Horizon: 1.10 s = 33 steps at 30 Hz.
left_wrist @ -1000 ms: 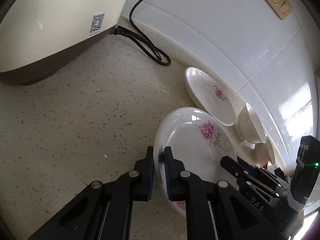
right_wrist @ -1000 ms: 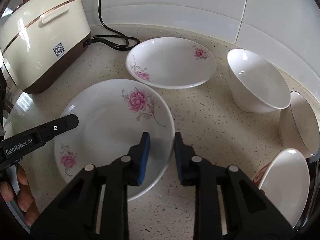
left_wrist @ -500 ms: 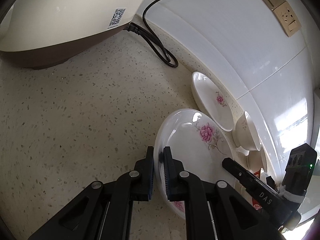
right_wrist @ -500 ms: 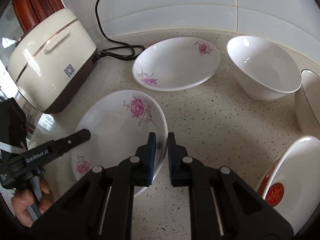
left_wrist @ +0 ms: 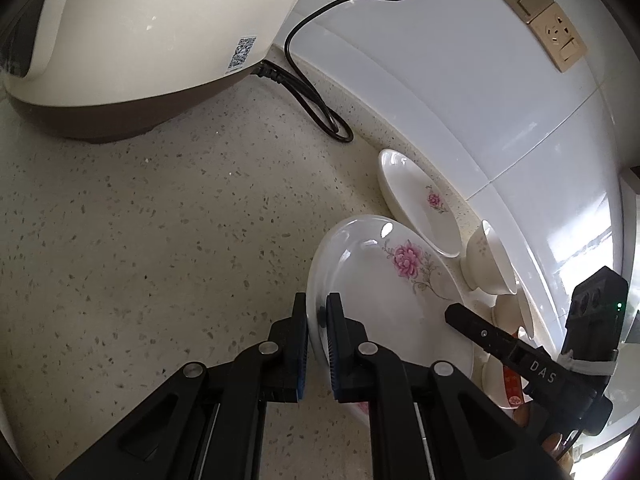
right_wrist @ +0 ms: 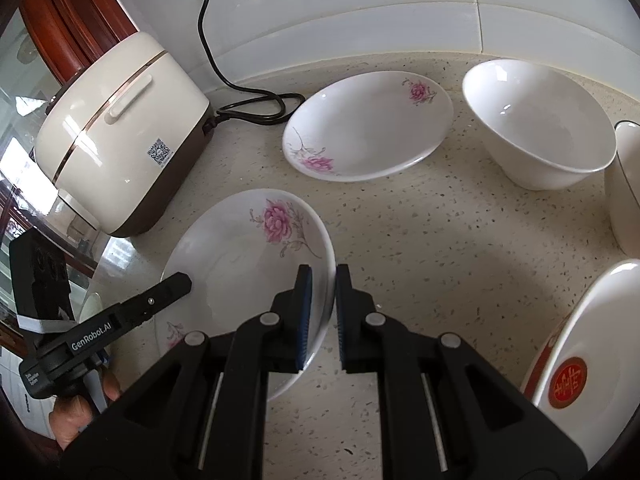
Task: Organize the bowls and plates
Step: 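Lift the second plate with both grippers and carry it toward the first plate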
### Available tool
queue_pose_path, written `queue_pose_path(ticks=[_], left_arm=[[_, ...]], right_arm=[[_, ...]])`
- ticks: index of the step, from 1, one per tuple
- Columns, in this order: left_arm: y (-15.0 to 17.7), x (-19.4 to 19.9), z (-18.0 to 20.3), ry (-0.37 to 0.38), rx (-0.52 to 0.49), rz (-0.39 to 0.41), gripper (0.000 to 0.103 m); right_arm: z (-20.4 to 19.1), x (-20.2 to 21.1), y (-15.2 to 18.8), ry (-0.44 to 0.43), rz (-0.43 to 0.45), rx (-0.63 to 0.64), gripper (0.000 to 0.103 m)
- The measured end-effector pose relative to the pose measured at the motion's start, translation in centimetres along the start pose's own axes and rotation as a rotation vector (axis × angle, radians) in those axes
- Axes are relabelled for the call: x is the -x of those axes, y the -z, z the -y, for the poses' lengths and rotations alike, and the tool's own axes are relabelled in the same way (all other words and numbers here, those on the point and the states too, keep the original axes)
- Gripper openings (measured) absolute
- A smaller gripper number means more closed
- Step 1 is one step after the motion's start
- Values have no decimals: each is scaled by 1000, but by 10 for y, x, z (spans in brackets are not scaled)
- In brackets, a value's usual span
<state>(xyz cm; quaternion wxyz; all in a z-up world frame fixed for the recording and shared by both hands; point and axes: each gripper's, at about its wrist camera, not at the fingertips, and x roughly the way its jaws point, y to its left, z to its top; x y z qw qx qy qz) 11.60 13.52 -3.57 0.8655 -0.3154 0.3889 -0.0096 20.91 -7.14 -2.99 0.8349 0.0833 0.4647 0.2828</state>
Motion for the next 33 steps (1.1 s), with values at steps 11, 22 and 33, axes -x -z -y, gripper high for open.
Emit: queue_pose_path(ticks=[11, 22, 33], left_arm=[[4, 22, 7, -10, -4, 34, 8], [7, 47, 4, -45, -2, 64, 8], [20, 85, -5, -71, 24, 103, 7]], right_arm=[[-11, 12, 0, -28, 22, 13, 14], [-26, 18, 5, -63, 18, 32, 15], [-49, 23, 17, -111, 3, 57, 15]])
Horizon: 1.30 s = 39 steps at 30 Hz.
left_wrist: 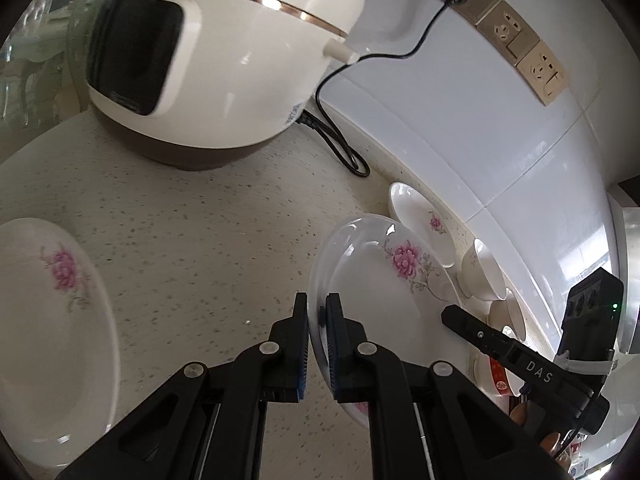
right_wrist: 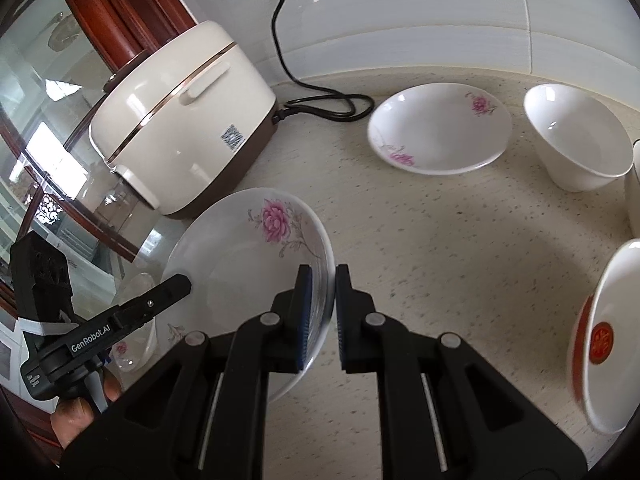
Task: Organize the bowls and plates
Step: 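Lift the second plate with both grippers and carry it toward the first plate, then lower the second plate onto the first plate and open the left gripper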
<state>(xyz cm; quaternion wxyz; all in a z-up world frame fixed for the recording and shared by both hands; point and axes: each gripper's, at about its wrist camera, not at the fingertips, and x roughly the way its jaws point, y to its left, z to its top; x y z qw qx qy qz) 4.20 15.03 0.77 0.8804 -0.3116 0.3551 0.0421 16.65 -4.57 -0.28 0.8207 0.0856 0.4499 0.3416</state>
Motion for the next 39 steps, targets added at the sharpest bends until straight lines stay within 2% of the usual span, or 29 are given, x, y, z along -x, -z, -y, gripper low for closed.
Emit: queue_pose_path(ticks=[17, 39], left_arm=[[6, 51, -42, 0, 44, 48, 7], [12, 96, -130, -40, 123, 86, 7]], right_arm=[[-59, 5, 18, -24, -15, 41, 14], [-145, -37, 46, -56, -75, 109, 15]])
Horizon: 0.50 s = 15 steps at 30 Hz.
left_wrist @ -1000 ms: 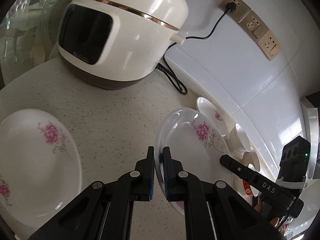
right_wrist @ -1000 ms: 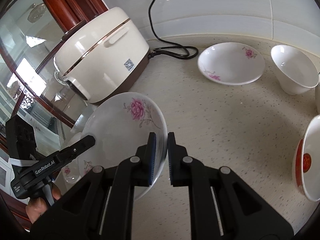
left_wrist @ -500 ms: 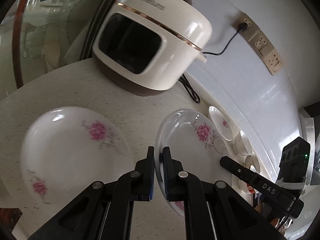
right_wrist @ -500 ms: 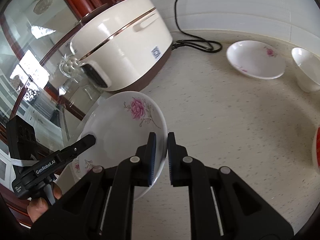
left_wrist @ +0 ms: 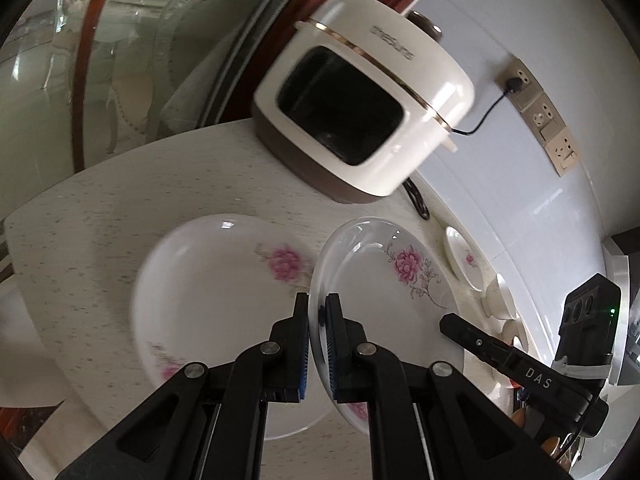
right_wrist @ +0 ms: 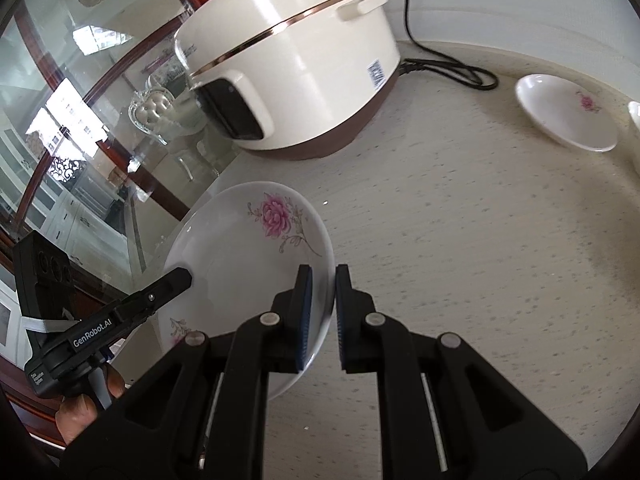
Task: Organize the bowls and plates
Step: 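Lower the second plate onto the first plate and open the left gripper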
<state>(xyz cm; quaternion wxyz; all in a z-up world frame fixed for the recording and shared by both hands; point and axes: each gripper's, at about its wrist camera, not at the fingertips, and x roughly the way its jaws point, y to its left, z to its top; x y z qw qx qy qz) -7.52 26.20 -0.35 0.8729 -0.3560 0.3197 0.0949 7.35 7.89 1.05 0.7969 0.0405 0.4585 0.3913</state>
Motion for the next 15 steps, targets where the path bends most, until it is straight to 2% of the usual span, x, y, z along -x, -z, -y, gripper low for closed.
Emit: queue_pose_path(ticks=[15], left_arm=[[-3, 6, -54, -58, 60, 17, 7]], right_arm=[[-38, -51, 6, -25, -62, 39, 14]])
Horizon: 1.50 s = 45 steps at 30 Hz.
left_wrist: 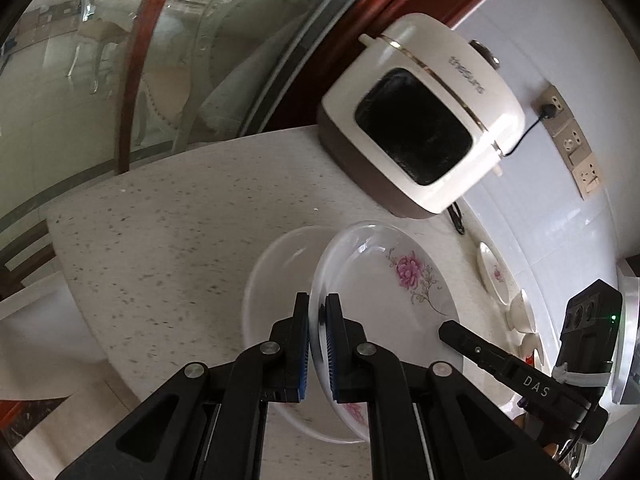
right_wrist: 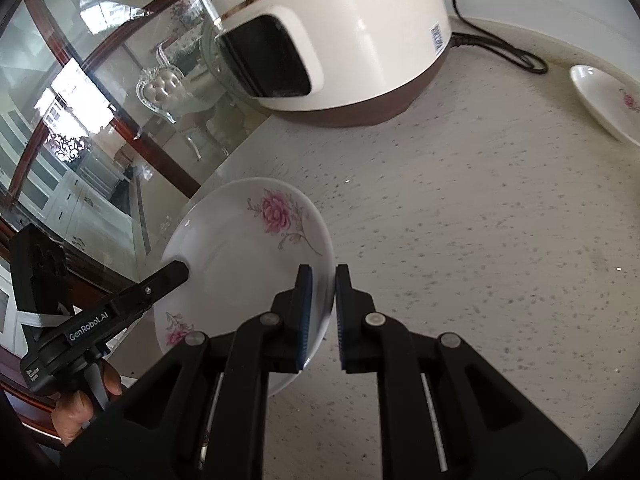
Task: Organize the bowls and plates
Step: 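Lower the second plate onto the first plate and open the left gripper, then open both grippers and lift them off the stacked plate rims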
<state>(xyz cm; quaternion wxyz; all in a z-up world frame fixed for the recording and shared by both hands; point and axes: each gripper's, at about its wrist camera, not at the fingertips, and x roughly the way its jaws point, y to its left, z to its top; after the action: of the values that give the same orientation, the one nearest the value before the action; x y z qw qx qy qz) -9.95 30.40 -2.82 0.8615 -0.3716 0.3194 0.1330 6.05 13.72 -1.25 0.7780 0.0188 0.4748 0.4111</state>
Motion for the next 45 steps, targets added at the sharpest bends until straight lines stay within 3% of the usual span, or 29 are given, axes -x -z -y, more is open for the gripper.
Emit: queue_pose_path(ticks=[10, 20, 27, 34, 37, 41, 45], left_arm=[[3, -4, -11, -23, -4, 9, 8], [11, 0, 0, -126, -105, 59, 11], [15, 0, 9, -177, -178, 78, 22], [15, 5, 6, -107, -165, 72, 37], [12, 6, -1, -39, -112, 57, 42], [10, 9, -14, 49, -28, 50, 45], [8, 10, -17, 90, 13, 38, 49]], right_arm=[[-13, -11, -1, 26, -5, 35, 14], [-23, -18, 5, 83, 16, 105, 14], [-29, -20, 8, 112, 44, 150, 16], [-21, -20, 13, 54, 59, 149, 15], [-19, -20, 14, 34, 66, 136, 14], [-4, -20, 12, -60, 51, 59, 13], [4, -21, 12, -111, 48, 14, 13]])
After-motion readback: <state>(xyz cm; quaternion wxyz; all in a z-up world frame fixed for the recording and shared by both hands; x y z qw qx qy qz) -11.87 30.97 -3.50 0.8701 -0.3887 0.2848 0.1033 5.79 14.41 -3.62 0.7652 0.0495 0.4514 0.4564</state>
